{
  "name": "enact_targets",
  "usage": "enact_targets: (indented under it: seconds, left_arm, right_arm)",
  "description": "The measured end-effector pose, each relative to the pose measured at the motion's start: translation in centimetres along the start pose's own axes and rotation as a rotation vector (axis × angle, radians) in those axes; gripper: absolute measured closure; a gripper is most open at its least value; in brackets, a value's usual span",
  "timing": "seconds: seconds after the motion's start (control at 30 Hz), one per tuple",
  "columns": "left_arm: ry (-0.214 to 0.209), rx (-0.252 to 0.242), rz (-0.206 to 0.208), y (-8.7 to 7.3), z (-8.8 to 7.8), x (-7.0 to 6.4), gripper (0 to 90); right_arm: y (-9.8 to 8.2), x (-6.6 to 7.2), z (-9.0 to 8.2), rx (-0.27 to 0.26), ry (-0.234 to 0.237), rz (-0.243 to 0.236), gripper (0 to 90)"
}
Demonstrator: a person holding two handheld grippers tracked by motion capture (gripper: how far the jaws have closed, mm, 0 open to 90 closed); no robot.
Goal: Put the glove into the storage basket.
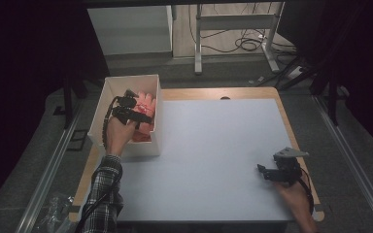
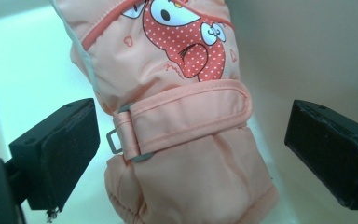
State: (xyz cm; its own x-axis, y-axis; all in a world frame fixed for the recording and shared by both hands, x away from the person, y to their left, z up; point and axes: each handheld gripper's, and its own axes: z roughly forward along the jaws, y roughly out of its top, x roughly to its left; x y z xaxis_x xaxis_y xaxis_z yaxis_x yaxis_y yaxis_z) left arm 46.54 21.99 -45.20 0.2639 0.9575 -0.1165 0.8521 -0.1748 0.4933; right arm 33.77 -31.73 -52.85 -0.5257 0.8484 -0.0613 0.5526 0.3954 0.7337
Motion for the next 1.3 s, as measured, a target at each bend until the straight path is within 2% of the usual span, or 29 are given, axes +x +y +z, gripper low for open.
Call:
enact_targets:
  seconds: [0.37, 0.4, 0.63, 0.67, 1.03, 1.3]
  left_arm:
    - [0.010, -0.095, 0.044, -0.9, -1.9, -0.3, 3.5]
    - [0.017, -0.113, 0.060, -1.2, -2.2, -0.4, 3.5]
    - [0.021, -0.153, 0.094, -2.0, -3.1, -0.4, 3.5]
    - [0.025, -0.164, 0.116, -2.2, -3.3, -0.4, 3.6]
    - [0.011, -0.216, 0.162, -4.0, -4.6, -0.6, 3.6]
    - [0.014, -0.247, 0.176, -5.2, -5.8, -0.8, 3.6]
  right_arm:
    - [0.0, 0.0, 0.0, 0.000, 0.000, 0.000, 22.1]
    - [0.0, 0.0, 0.0, 0.000, -0.001, 0.000, 22.1]
    - [0.0, 0.0, 0.0, 0.000, -0.001, 0.000, 21.9]
    - [0.0, 0.0, 0.0, 0.000, -0.002, 0.000, 21.9]
    - [0.0, 0.0, 0.0, 0.000, -0.003, -0.001, 21.8]
    - [0.0, 0.0, 0.0, 0.003, -0.005, -0.003, 21.6]
